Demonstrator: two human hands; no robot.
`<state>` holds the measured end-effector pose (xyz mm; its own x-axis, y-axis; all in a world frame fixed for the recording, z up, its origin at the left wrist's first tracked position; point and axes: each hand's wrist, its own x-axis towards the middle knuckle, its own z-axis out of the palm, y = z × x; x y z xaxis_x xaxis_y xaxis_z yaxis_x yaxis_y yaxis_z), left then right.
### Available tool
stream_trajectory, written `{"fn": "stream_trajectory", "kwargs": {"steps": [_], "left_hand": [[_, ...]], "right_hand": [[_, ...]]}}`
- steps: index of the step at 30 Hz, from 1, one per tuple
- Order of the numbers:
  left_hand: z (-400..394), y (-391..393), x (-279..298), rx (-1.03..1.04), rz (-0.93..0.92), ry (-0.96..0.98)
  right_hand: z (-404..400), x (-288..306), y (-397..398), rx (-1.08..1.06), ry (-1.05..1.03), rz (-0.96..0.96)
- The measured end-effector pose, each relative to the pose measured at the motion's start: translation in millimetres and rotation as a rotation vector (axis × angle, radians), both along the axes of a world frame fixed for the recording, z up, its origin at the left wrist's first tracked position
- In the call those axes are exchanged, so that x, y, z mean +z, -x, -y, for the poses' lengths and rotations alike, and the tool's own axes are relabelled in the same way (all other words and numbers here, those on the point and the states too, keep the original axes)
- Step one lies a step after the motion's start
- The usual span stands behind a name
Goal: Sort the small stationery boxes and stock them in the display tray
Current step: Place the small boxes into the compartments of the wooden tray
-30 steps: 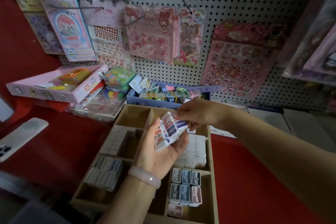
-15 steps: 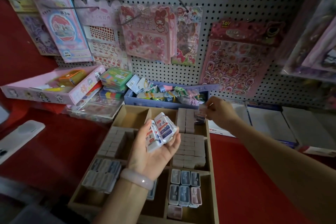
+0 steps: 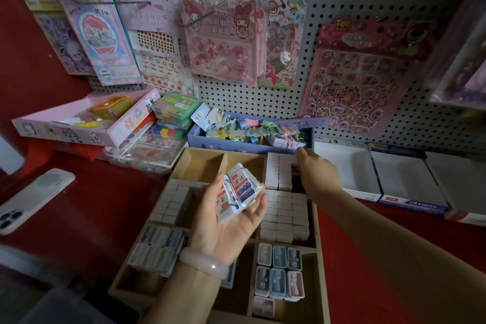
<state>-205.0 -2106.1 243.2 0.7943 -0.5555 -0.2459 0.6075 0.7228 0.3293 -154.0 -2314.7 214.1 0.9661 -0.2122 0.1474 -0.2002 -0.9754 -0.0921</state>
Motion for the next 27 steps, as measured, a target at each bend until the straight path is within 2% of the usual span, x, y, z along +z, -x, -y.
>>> {"fn": "stream_trajectory", "kwargs": {"steps": [4,7,9,11,12,14,16,18,21,25,27], "left_hand": [[-1.5,3.4,4.1,0.002,0.012,0.016],[-4.3,4.6,5.8,0.018,-0.018,0.016],[-6.1,4.4,7.2,0.027,-0.028,0.009],[-5.0,5.6,10.9,0.036,-0.029,-0.006],[-2.9,6.0,12.4,0.046,-0.029,-0.024],[2.3,8.2,15.4,0.054,-0.016,-0.085],[6.5,9.8,16.5,0.057,0.012,-0.116],[7.7,11.1,17.1,0.065,0.028,-0.133],[7.8,12.2,18.3,0.069,0.026,-0.15],[8.7,11.6,14.5,0.049,-0.002,-0.179],[8.6,12.0,12.1,0.035,-0.027,-0.177]], "right_hand": [[-2.1,-0.9,-0.3,0.027,0.054,-0.004],[0.2,8.0,-0.7,0.011,-0.001,-0.065],[-1.6,23.5,3.5,-0.008,-0.121,0.119],[-13.4,44.9,13.0,0.051,-0.396,0.278],[-22.7,57.3,18.7,0.115,-0.589,0.213],[-42.6,76.2,30.7,0.29,-0.889,-0.096],[-54.8,82.7,35.8,0.449,-0.898,-0.249],[-57.4,80.0,34.3,0.507,-0.894,-0.242],[-58.7,74.8,34.9,0.485,-0.958,-0.225],[-60.4,73.1,37.3,0.49,-0.911,-0.221],[-56.3,79.4,38.7,0.458,-1.033,-0.208]]}}
